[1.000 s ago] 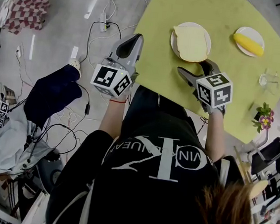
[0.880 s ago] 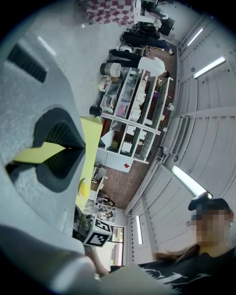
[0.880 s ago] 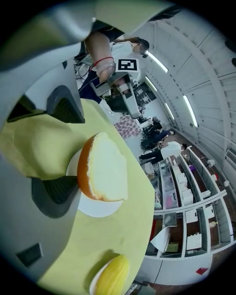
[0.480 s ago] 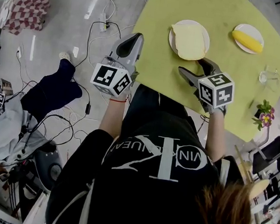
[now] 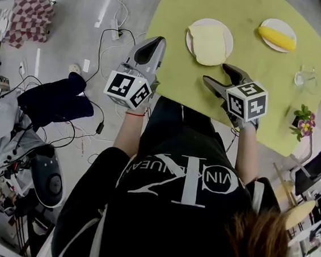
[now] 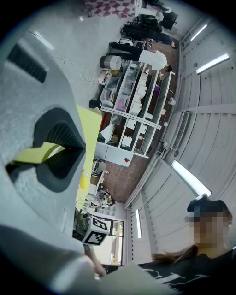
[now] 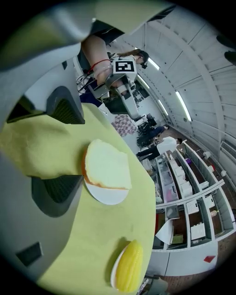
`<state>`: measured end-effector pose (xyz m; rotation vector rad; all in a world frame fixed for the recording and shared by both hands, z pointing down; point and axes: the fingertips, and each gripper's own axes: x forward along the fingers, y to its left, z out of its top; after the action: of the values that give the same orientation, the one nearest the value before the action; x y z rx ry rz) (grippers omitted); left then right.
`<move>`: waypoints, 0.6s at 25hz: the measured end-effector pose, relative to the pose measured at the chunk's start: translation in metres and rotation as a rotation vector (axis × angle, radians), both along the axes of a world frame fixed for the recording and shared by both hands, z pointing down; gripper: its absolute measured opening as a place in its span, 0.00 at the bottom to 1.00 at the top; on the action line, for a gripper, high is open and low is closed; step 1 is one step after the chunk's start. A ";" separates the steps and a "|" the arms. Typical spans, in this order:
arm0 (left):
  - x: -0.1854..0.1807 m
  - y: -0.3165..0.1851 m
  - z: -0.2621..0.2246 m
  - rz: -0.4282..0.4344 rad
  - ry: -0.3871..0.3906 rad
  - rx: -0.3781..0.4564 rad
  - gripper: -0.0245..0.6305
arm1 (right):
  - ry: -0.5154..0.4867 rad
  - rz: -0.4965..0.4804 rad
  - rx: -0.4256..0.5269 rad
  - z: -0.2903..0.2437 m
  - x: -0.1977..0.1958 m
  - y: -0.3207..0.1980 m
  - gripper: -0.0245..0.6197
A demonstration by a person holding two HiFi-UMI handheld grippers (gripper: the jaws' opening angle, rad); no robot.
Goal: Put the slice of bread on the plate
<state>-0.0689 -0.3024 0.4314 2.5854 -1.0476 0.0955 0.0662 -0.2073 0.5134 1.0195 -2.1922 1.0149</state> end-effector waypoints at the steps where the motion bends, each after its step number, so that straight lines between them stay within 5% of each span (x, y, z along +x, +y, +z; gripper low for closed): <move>1: 0.002 0.000 0.000 0.003 0.000 0.000 0.05 | -0.006 0.007 0.003 -0.001 0.001 -0.001 0.57; 6: 0.009 0.003 -0.001 0.025 -0.003 0.004 0.05 | -0.015 0.024 0.036 -0.007 0.007 0.000 0.50; 9: 0.011 0.004 -0.002 0.033 -0.005 0.010 0.05 | -0.024 0.023 0.075 -0.013 0.007 -0.001 0.29; 15: 0.014 0.002 -0.008 0.040 -0.003 0.027 0.05 | -0.027 0.067 0.183 -0.032 0.016 -0.009 0.04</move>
<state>-0.0545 -0.3003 0.4235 2.6319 -1.0043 0.0955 0.0819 -0.2167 0.4816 1.1739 -2.3200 0.8739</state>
